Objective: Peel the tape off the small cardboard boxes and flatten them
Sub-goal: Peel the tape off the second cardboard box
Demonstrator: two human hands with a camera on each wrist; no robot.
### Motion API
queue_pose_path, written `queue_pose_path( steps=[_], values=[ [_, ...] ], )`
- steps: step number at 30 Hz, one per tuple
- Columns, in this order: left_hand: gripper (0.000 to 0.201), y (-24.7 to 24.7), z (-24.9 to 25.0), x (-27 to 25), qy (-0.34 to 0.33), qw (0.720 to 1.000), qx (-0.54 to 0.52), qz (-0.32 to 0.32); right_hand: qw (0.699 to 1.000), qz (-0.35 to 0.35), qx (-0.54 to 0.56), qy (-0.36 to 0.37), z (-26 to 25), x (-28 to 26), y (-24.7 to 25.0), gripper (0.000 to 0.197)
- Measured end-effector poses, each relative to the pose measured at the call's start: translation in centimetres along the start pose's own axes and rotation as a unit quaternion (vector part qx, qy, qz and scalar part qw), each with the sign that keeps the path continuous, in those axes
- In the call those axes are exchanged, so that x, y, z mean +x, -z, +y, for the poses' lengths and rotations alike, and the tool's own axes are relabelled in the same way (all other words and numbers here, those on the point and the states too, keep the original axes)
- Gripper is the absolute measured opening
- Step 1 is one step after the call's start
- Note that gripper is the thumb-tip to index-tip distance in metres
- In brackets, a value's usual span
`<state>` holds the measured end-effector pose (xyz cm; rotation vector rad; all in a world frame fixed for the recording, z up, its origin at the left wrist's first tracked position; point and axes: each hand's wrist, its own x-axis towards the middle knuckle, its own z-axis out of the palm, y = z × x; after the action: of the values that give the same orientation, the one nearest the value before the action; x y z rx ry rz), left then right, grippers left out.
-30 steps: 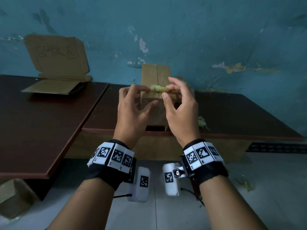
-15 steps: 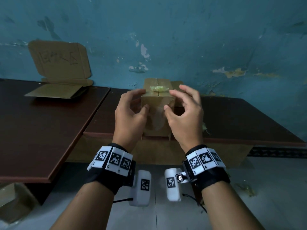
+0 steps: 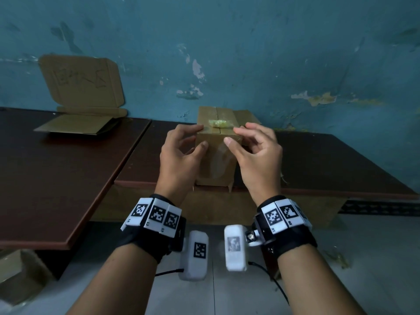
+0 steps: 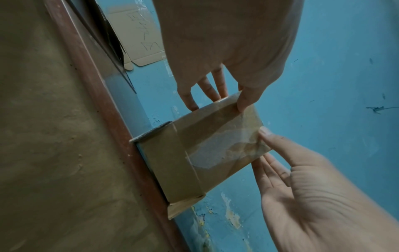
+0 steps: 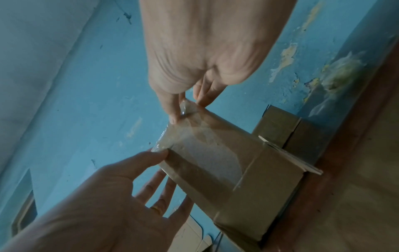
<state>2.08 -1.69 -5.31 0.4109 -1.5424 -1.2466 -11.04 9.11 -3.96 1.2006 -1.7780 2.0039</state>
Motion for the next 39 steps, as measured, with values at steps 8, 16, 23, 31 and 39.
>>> queue_pose_path(
  steps=[8, 16, 23, 31, 39],
  values=[
    [0.028, -0.2, 0.1, -0.1, 0.000, 1.000, 0.018, 0.012, 0.997, -0.042, 0.050, -0.041, 0.2, -0.1, 0.0, 0.039],
    [0.028, -0.4, 0.3, -0.3, -0.019, 0.999, 0.034, 0.023, 0.999, -0.036, 0.021, -0.018, 0.5, -0.2, -0.6, 0.041],
    [0.026, -0.2, 0.5, -0.4, -0.072, 0.993, 0.094, 0.026, 0.999, -0.042, -0.019, 0.018, 0.4, -0.3, -0.6, 0.054],
    [0.018, -0.5, 1.0, -1.1, -0.227, 0.938, 0.261, 0.036, 0.995, -0.060, -0.059, 0.051, -0.1, -0.6, -0.6, 0.044],
    [0.008, 0.0, 0.3, -0.8, -0.282, 0.917, 0.284, 0.010, 0.993, -0.063, -0.062, 0.075, 0.0, -0.6, -0.7, 0.050]
  ],
)
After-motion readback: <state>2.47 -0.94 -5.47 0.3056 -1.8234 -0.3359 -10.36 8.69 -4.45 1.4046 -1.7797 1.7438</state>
